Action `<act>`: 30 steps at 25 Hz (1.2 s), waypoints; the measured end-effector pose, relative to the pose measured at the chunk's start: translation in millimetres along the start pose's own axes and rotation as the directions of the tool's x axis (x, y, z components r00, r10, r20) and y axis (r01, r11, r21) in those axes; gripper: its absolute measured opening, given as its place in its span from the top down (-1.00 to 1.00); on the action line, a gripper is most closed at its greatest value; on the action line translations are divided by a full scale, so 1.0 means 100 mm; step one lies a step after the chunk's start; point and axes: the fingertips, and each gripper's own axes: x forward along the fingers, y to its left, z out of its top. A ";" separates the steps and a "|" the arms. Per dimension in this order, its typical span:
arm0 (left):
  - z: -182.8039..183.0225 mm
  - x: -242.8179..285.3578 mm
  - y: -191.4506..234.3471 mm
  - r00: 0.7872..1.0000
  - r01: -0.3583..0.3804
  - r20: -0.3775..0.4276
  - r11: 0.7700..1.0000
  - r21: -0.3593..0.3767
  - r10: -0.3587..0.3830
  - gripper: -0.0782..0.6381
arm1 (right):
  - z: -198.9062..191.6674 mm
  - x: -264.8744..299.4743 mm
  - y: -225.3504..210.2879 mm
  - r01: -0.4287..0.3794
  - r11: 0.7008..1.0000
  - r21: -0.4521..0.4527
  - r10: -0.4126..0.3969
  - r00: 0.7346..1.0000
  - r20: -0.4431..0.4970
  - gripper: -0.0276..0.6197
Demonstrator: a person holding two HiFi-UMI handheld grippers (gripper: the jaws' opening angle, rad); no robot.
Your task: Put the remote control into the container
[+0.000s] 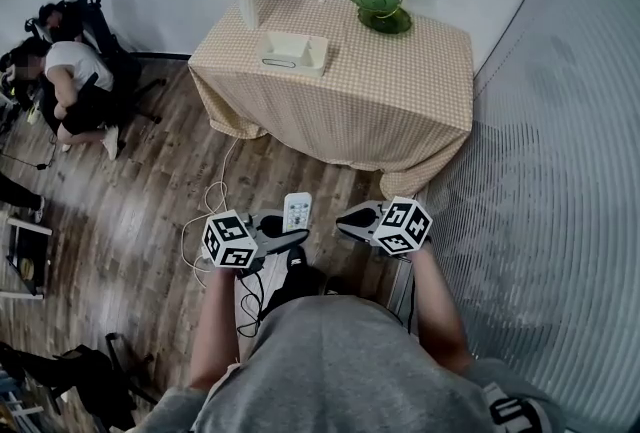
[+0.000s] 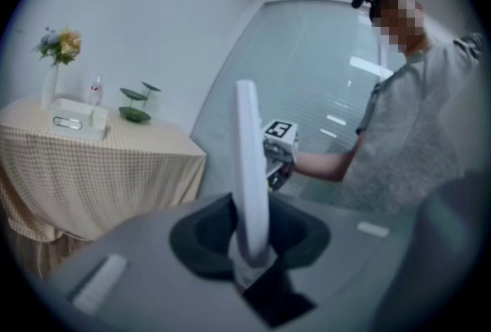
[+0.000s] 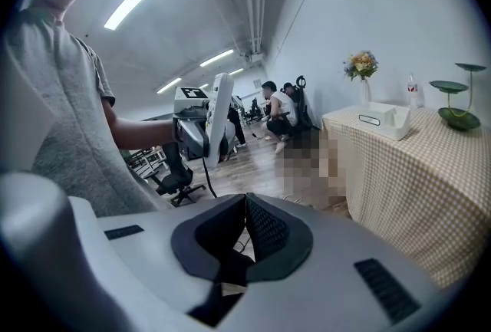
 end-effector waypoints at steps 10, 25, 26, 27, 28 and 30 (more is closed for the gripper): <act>0.10 -0.03 0.39 0.999 0.042 0.008 0.999 -0.018 -0.042 0.53 | 0.19 0.01 -0.34 0.034 0.999 0.017 -0.034 0.999 -0.025 0.86; 0.24 -0.26 1.01 0.993 0.116 -0.010 0.993 -0.023 -0.117 0.53 | 0.58 0.32 -0.83 0.106 0.992 0.066 -0.106 0.994 -0.004 0.86; 0.25 -0.27 1.04 0.992 0.122 -0.012 0.992 -0.022 -0.123 0.53 | 0.60 0.34 -0.85 0.113 0.991 0.068 -0.113 0.994 -0.001 0.86; 0.25 -0.29 1.08 0.992 0.129 -0.016 0.991 -0.020 -0.129 0.53 | 0.63 0.37 -0.88 0.119 0.990 0.070 -0.120 0.993 0.003 0.86; 0.25 -0.30 1.11 0.990 0.136 -0.020 0.991 -0.019 -0.136 0.53 | 0.66 0.39 -0.91 0.126 0.989 0.072 -0.127 0.992 0.007 0.86; 0.25 -0.32 1.18 0.988 0.151 -0.027 0.988 -0.017 -0.152 0.53 | 0.74 0.43 -0.97 0.138 0.988 0.073 -0.140 0.990 0.017 0.86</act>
